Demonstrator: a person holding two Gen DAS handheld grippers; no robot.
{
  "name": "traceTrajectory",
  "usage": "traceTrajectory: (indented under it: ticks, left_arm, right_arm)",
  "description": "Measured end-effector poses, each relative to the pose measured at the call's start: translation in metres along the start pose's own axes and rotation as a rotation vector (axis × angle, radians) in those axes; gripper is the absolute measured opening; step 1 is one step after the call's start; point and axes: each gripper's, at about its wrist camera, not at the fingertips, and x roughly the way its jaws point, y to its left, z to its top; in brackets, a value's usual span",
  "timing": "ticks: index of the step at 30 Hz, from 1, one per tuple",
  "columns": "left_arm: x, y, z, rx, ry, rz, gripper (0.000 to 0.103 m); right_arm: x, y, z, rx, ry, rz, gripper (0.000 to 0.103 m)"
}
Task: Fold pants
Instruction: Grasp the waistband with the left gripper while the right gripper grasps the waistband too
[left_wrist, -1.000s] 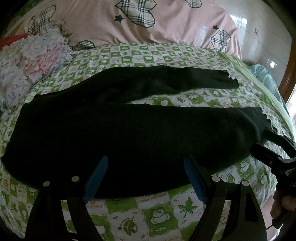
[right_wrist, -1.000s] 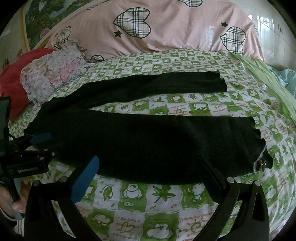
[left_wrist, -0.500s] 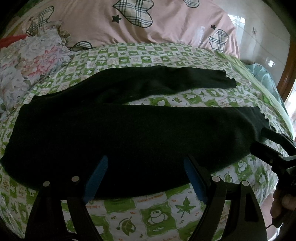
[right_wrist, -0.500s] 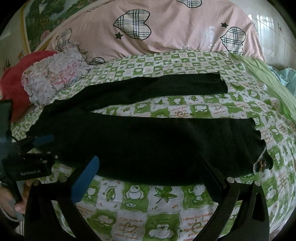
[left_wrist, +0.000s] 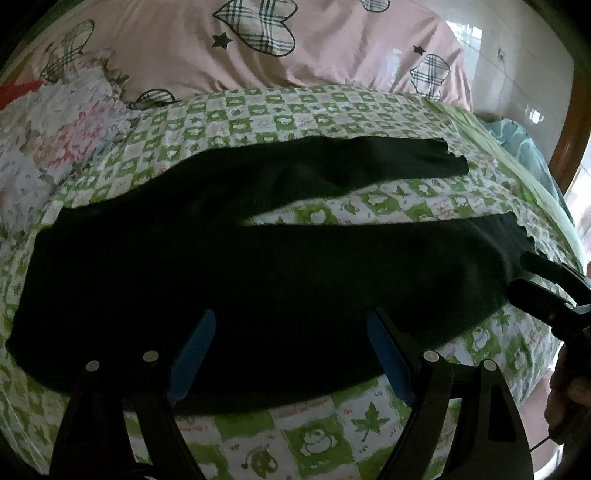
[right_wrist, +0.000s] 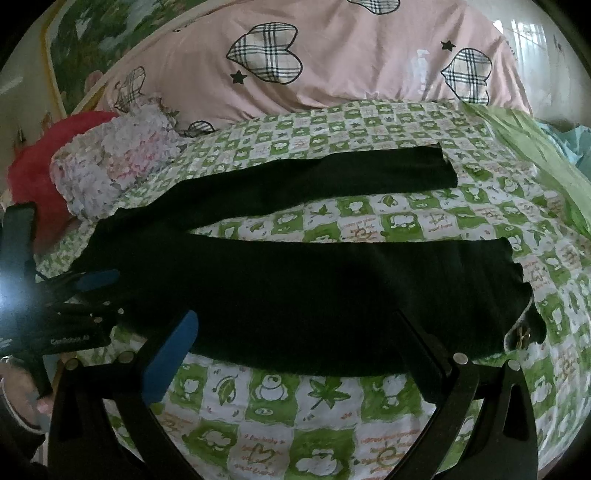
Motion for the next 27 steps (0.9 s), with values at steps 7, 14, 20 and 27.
traceTrajectory:
  ticks: [7,14,20,27]
  left_arm:
    - [0.005,-0.002,0.033,0.060,-0.016,0.026,0.084]
    - [0.019,0.000,0.075,0.092,-0.020,0.039,0.084]
    - [0.045,0.005,0.112,0.089,-0.004,0.029,0.084]
    - [0.088,0.013,0.152,0.098,0.031,0.033,0.084]
  right_arm:
    - [0.006,-0.025,0.023,0.045,0.002,0.040,0.103]
    - [0.014,-0.063,0.069,0.081,0.003,0.037,0.103]
    - [0.031,-0.097,0.107,0.120,0.042,0.029,0.103]
    - [0.064,-0.129,0.140,0.130,0.098,-0.010,0.103]
